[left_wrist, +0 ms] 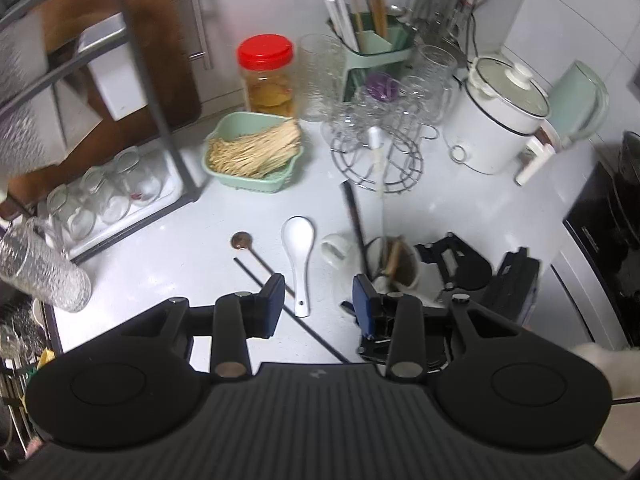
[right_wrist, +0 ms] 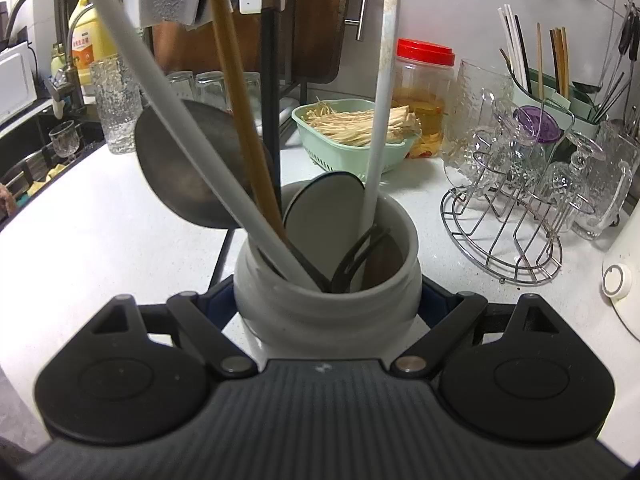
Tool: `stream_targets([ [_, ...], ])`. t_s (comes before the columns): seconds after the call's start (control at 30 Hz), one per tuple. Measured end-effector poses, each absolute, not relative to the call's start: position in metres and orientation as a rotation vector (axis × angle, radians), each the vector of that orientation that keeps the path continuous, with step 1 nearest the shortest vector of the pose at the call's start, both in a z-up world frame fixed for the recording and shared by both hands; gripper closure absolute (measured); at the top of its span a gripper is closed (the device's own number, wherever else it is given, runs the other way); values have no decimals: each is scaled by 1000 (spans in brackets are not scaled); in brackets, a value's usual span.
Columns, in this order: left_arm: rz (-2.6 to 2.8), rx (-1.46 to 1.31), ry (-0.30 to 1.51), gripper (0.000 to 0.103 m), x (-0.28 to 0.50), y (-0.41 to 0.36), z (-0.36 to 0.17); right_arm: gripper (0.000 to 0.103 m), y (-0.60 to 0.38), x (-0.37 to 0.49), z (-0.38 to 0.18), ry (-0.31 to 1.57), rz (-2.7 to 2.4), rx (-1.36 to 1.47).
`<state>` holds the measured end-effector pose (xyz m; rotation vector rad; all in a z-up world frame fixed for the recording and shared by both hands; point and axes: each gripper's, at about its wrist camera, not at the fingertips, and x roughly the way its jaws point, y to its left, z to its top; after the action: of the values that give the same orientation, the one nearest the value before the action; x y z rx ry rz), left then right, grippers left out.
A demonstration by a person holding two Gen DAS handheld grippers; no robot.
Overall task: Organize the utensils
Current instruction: 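Move the left gripper toward the white ceramic soup spoon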
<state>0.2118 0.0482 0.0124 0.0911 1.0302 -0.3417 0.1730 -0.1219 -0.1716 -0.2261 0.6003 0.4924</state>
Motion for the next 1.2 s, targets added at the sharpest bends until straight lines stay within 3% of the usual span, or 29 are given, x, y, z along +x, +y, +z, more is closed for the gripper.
stream_targets([
  [0.43, -198, -199, 1002, 61, 189, 97, -60, 11, -123, 173, -172, 593, 508, -232],
  [0.63, -114, -221, 1016, 61, 191, 107, -95, 11, -120, 176, -171, 598, 523, -240],
  [0.77, -88, -258, 1012, 61, 198, 114, -111, 2, -120, 180, -171, 615, 551, -219],
  [1.2, -107, -288, 982, 60, 211, 97, -141, 1, -125, 167, -168, 602, 547, -198],
])
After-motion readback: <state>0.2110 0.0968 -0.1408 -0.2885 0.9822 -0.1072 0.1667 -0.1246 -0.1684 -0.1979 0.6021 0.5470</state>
